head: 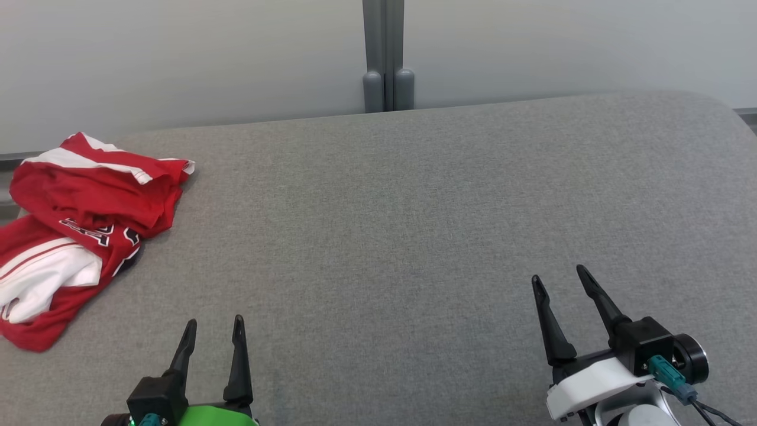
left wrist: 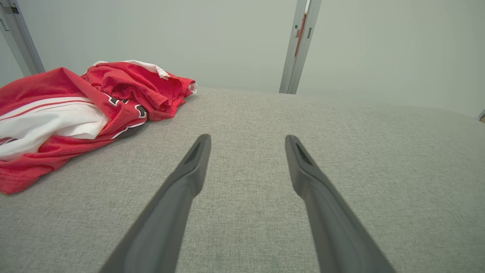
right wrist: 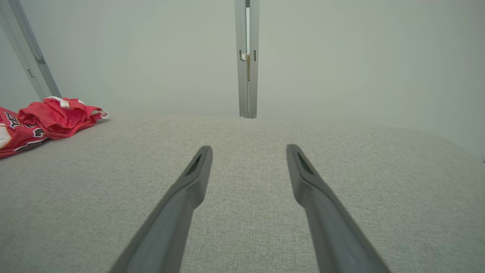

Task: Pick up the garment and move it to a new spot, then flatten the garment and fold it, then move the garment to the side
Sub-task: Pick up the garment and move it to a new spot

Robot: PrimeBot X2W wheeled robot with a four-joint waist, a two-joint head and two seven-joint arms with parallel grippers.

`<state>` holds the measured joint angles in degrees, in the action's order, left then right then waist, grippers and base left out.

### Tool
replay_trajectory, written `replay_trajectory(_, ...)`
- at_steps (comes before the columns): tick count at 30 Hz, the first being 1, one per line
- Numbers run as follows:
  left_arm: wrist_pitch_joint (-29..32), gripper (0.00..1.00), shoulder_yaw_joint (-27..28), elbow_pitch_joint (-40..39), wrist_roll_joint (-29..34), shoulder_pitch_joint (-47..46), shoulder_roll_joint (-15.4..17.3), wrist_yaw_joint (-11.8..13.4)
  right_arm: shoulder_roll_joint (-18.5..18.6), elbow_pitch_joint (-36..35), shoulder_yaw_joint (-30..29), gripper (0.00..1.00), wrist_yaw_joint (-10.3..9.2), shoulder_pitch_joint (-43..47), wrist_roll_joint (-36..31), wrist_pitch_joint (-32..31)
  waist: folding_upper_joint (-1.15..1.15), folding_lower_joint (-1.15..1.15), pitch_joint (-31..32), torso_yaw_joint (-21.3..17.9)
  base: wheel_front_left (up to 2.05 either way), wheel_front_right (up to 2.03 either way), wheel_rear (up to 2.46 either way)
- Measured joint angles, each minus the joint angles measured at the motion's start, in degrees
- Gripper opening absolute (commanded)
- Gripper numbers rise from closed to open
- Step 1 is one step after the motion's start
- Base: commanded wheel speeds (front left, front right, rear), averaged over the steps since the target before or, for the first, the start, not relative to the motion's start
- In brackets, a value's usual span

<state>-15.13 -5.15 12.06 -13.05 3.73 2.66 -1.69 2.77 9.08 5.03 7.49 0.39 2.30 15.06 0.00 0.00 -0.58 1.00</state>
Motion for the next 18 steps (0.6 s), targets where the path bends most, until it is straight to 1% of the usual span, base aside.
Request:
replay_trajectory(4, 0.0, 1.0, -0.3, -0.09, 0.18, -0.3, 0.01, -0.16, 0.03, -0.15, -1.11, 1.0, 0.0, 0.65, 0.0, 0.0, 0.0, 0.0, -0.08, 1.55, 0.0, 0.0, 0.0)
replay_trajectory(8, 0.01, 1.0, 0.15, -0.56, 0.54, -0.76, 0.01, -0.13, 0.04, -0.45, -1.26, 1.0, 0.0, 0.73, 0.04, 0.0, 0.0, 0.0, -0.26, 4.42, 0.0, 0.0, 0.0)
replay_trajectory(14, 0.0, 1.0, 1.34, -1.03, 0.67, -0.93, 0.05, -0.26, 0.03, -0.67, -0.75, 1.0, 0.0, 0.41, 0.19, 0.0, 0.0, 0.0, -0.69, 10.41, 0.0, 0.0, 0.0)
replay_trajectory(18, 0.0, 1.0, 1.42, -1.26, 0.57, -1.09, 0.05, -0.24, 0.03, -0.59, -0.44, 1.0, 0.0, 0.11, 0.09, 0.0, 0.0, 0.0, -1.04, 15.06, 0.0, 0.0, 0.0)
